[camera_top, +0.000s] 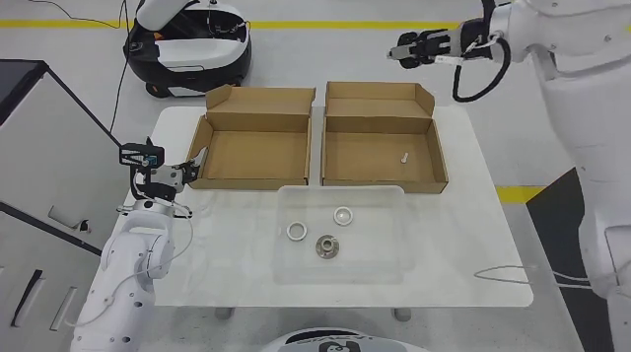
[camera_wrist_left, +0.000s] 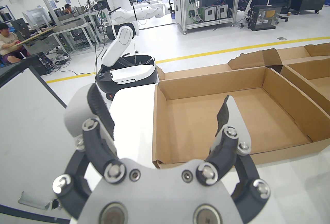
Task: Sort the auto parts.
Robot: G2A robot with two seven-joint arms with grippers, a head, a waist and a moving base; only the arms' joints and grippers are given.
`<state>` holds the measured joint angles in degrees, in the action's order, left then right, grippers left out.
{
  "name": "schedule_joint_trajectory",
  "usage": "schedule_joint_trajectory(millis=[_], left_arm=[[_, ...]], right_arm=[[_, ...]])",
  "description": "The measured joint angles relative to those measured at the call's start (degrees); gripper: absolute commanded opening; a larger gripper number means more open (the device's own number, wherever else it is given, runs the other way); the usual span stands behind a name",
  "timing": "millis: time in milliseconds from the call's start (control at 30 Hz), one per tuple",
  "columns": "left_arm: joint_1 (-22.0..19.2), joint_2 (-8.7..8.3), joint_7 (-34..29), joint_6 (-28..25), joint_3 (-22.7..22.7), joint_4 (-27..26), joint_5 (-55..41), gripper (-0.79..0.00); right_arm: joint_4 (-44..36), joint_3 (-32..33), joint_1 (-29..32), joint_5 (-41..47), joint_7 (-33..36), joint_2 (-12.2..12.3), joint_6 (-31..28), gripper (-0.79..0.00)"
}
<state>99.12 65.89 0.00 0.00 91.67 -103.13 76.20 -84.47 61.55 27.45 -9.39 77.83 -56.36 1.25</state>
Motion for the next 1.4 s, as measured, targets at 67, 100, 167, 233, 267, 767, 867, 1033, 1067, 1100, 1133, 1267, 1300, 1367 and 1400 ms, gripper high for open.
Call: schedule_joint_trajectory(millis=[67, 100, 167, 233, 267, 767, 867, 1033, 1067, 1100, 1133, 1267, 1300, 1367, 1400], left_arm=[[0.00, 0.00, 0.00, 0.00, 0.00, 0.00, 0.00, 0.000], [0.00, 0.00, 0.00, 0.00, 0.00, 0.00, 0.00, 0.000], [0.00, 0.00, 0.00, 0.00, 0.00, 0.00, 0.00, 0.000], [0.00, 0.00, 0.00, 0.00, 0.00, 0.00, 0.00, 0.000], [0.00, 0.00, 0.00, 0.00, 0.00, 0.00, 0.00, 0.000], [0.00, 0.00, 0.00, 0.00, 0.00, 0.00, 0.00, 0.000], [0.00, 0.00, 0.00, 0.00, 0.00, 0.00, 0.00, 0.000], [0.00, 0.00, 0.00, 0.00, 0.00, 0.00, 0.00, 0.000], [0.00, 0.00, 0.00, 0.00, 0.00, 0.00, 0.00, 0.000], [0.00, 0.00, 0.00, 0.00, 0.00, 0.00, 0.00, 0.000], [0.00, 0.00, 0.00, 0.00, 0.00, 0.00, 0.00, 0.000], [0.00, 0.00, 0.00, 0.00, 0.00, 0.00, 0.00, 0.000], [0.00, 0.00, 0.00, 0.00, 0.00, 0.00, 0.00, 0.000], [0.00, 0.00, 0.00, 0.00, 0.00, 0.00, 0.00, 0.000], [0.00, 0.00, 0.00, 0.00, 0.00, 0.00, 0.00, 0.000]], right_arm=[[1.87, -2.62, -1.75, -2.59, 0.19, -0.44, -0.69, -0.785], [2.87, -4.07, -2.48, -4.09, 0.28, -0.68, -1.01, -0.785], [4.31, -6.07, -3.29, -6.13, 0.31, -1.03, -1.38, -0.785], [5.96, -7.99, -3.78, -7.54, 0.29, -1.41, -1.47, -0.785], [6.58, -8.69, -3.89, -7.99, 0.31, -1.55, -1.54, -0.785], [11.87, -16.71, -1.54, -16.19, 0.38, -2.87, -2.05, -0.785], [13.10, -18.46, -0.96, -17.19, 0.56, -3.35, -2.14, -0.785], [15.63, -21.75, -0.35, -19.90, 0.00, -4.40, -2.25, -0.785], [16.18, -22.30, -0.27, -20.26, -0.20, -4.61, -2.26, -0.785], [16.75, -22.84, -0.20, -20.58, -0.36, -4.84, -2.26, -0.785], [17.52, -23.52, -0.13, -20.95, -0.60, -5.15, -2.24, -0.785], [19.70, -25.49, 0.01, -21.91, -0.90, -6.14, -2.35, -0.785], [20.12, -25.83, 0.04, -22.03, -1.00, -6.35, -2.39, -0.785], [20.98, -26.42, 0.15, -22.06, -1.27, -6.79, -2.43, -0.785], [21.30, -26.63, 0.21, -22.03, -1.33, -6.96, -2.40, -0.785]])
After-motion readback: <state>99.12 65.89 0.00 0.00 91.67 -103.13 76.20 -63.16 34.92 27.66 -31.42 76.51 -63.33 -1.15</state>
